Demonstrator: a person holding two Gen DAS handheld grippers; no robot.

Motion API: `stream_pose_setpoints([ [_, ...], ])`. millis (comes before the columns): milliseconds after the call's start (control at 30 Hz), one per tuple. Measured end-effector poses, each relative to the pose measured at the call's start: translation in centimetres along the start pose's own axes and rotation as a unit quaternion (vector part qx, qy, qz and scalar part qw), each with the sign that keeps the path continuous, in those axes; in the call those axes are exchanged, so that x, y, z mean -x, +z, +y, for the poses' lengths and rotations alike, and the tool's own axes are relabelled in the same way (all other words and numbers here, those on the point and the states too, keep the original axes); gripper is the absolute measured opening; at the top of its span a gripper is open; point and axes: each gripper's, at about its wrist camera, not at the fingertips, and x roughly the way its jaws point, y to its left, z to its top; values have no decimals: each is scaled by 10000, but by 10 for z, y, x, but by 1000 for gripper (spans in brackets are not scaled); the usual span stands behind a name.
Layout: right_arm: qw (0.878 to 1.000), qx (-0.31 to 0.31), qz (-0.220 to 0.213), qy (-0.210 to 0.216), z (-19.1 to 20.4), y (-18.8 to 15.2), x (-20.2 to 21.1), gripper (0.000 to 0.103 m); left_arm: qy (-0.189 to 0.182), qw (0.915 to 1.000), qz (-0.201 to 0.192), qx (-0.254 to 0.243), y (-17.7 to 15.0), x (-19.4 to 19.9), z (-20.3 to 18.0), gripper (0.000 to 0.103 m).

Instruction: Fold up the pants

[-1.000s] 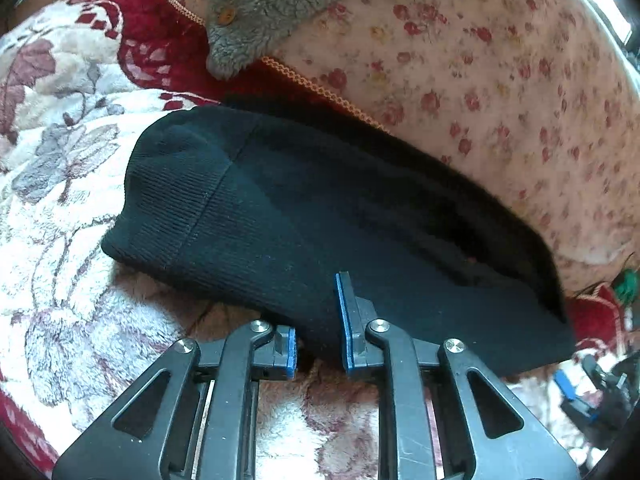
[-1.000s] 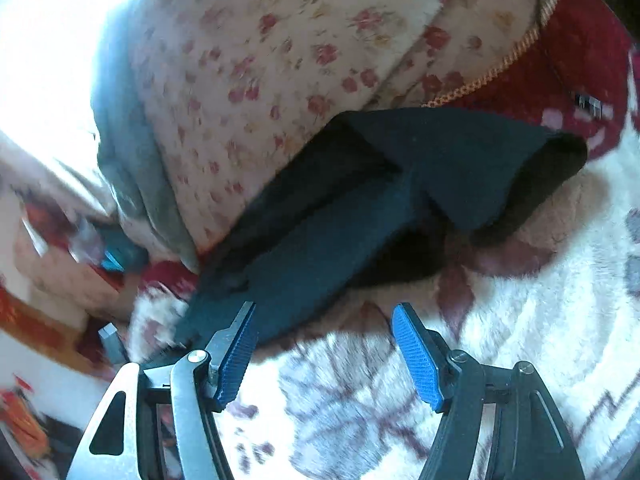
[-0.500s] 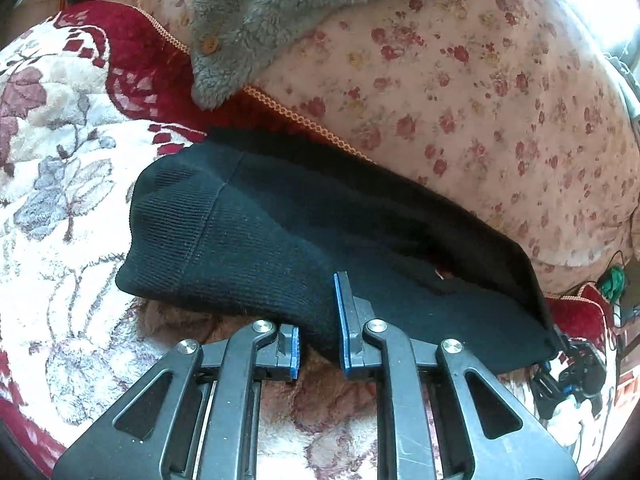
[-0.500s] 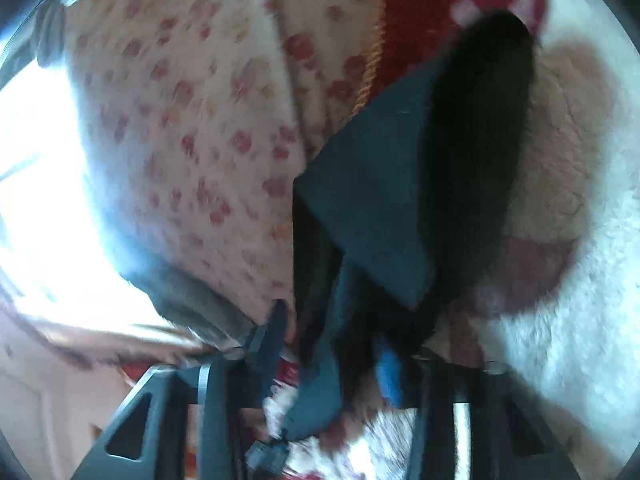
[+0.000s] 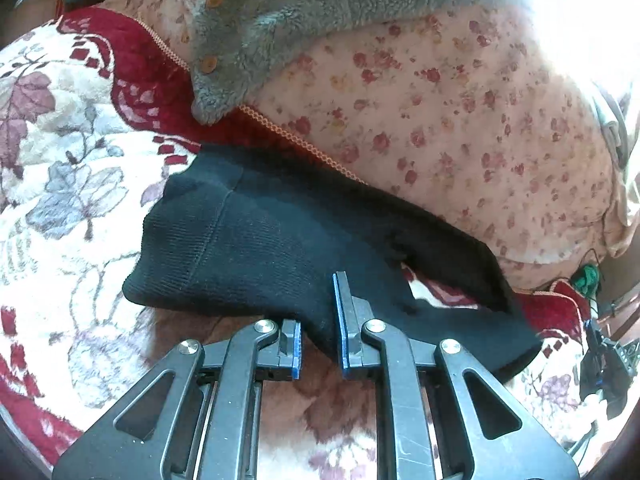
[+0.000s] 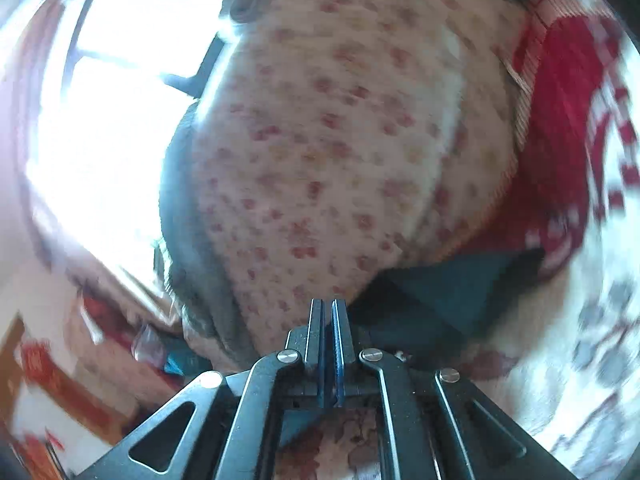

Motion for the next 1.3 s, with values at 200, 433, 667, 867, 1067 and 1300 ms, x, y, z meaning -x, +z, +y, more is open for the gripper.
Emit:
stream_pose_setpoints([
  [200, 9896, -864, 1146, 107, -23, -51, -2, 30, 118, 9999, 48, 26, -9, 2, 15, 12],
  [433, 9718, -2008, 1237, -35, -72, -74, -34, 51, 196, 9998, 23, -90, -11, 0, 14, 12],
  [667, 9682, -2085, 1174, -731, -89, -74, -36, 51, 240, 9996, 148, -79, -16, -9, 20, 12],
  [867, 9705, -2079, 915, -814, -104, -62, -50, 49, 324, 9992, 215, -52, -22, -15, 25, 13],
  [1067, 9707, -2185, 707, -710, -114, -56, -66, 33, 429, 9983, 402, 36, -29, -26, 33, 14],
  [1300, 9771, -2025, 309, -580, -121, -58, -64, 6, 479, 9975, 382, 362, -22, -45, 31, 29],
])
